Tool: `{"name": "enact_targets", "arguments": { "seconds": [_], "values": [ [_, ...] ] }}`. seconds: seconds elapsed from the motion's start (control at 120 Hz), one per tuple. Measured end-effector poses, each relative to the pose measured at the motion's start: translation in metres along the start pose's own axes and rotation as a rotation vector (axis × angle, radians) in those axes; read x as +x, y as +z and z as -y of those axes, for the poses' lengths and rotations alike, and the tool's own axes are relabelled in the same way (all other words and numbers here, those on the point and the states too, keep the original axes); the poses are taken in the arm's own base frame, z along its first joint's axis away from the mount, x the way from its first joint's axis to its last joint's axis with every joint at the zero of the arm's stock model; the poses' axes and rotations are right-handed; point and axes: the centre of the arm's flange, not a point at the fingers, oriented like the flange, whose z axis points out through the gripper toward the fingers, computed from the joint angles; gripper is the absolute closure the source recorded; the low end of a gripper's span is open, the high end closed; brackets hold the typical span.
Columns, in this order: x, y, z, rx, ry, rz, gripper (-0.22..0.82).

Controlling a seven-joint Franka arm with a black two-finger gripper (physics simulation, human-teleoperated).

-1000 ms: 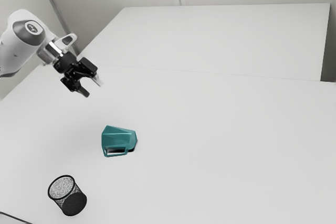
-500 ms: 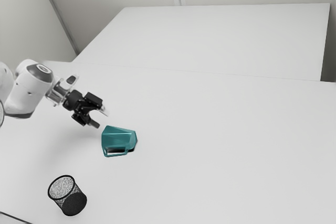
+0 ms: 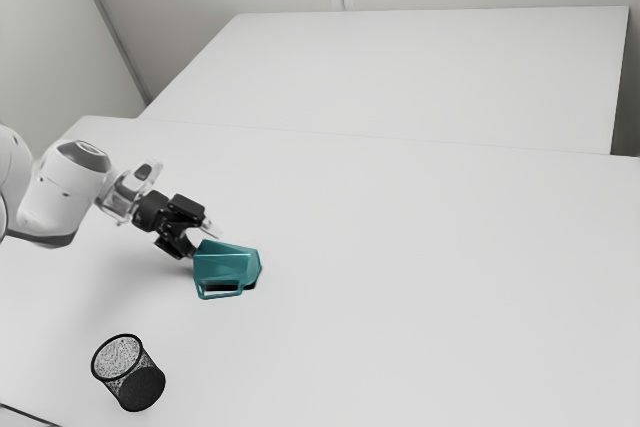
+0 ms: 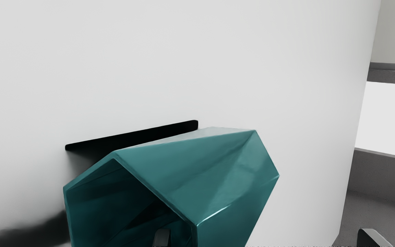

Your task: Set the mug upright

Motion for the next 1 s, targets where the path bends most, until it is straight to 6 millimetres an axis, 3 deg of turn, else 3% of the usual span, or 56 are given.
{"name": "enact_targets", "arguments": {
  "seconds": [0.15,0.275,0.442,0.7,0.833,0.917,1.0],
  "values": [
    [0.002,-0.001,-0.004,-0.013,0.028,0.002,0.42],
    [0.003,-0.005,-0.008,-0.016,0.051,-0.002,0.61],
    [0.004,-0.006,-0.011,-0.015,0.072,-0.004,0.72],
    [0.005,-0.017,-0.022,-0.003,0.109,-0.027,0.77],
    [0.002,-0.038,-0.058,0.022,0.183,-0.048,0.78],
    [0.011,-0.049,-0.101,0.145,0.282,0.005,0.78],
    [0.023,-0.046,-0.146,0.318,0.378,0.084,0.77]
  ]
}}
